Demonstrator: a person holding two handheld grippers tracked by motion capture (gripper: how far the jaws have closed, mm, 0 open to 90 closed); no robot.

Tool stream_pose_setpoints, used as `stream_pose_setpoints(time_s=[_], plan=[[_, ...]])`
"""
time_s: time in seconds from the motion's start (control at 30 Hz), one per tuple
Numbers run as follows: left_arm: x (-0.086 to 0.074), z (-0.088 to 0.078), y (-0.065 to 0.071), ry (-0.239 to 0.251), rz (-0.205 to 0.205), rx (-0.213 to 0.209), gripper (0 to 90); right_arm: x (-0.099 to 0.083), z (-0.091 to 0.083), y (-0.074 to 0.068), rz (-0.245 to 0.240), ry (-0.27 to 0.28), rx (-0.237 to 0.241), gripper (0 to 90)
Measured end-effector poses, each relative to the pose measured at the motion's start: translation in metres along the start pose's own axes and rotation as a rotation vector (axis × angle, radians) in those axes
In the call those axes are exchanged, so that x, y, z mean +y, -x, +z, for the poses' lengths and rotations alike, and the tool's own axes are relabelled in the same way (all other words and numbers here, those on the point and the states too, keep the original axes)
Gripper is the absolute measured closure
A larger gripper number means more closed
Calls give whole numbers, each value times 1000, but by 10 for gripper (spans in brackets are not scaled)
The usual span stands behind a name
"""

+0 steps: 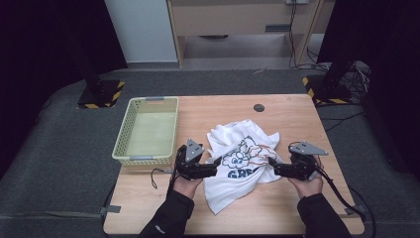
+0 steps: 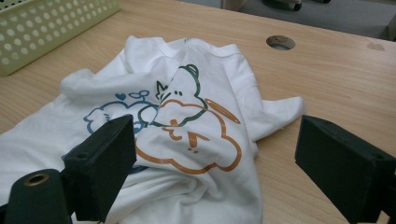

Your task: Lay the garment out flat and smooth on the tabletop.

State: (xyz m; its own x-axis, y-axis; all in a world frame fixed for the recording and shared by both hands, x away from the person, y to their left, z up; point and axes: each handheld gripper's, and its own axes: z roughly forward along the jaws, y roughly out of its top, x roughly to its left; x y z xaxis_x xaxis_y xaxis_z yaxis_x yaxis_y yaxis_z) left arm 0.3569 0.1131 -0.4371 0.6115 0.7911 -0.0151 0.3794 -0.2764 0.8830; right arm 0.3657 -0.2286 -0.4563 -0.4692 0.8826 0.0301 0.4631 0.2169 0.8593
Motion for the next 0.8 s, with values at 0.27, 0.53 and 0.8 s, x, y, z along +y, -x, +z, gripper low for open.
stream_pose_setpoints(time_s=[0.27,0.53,0.8], plan=[[-9,-4,-1,-21,-4,1,183,-6,3,-5,-31,-29,1,106],[-17,-6,0,-41,0,-2,176,-14,6,-6,-33,-58,-7,99],[-29,-7,3,-75,6,-2,161,-22,7,-7,-37,-84,-11,89]])
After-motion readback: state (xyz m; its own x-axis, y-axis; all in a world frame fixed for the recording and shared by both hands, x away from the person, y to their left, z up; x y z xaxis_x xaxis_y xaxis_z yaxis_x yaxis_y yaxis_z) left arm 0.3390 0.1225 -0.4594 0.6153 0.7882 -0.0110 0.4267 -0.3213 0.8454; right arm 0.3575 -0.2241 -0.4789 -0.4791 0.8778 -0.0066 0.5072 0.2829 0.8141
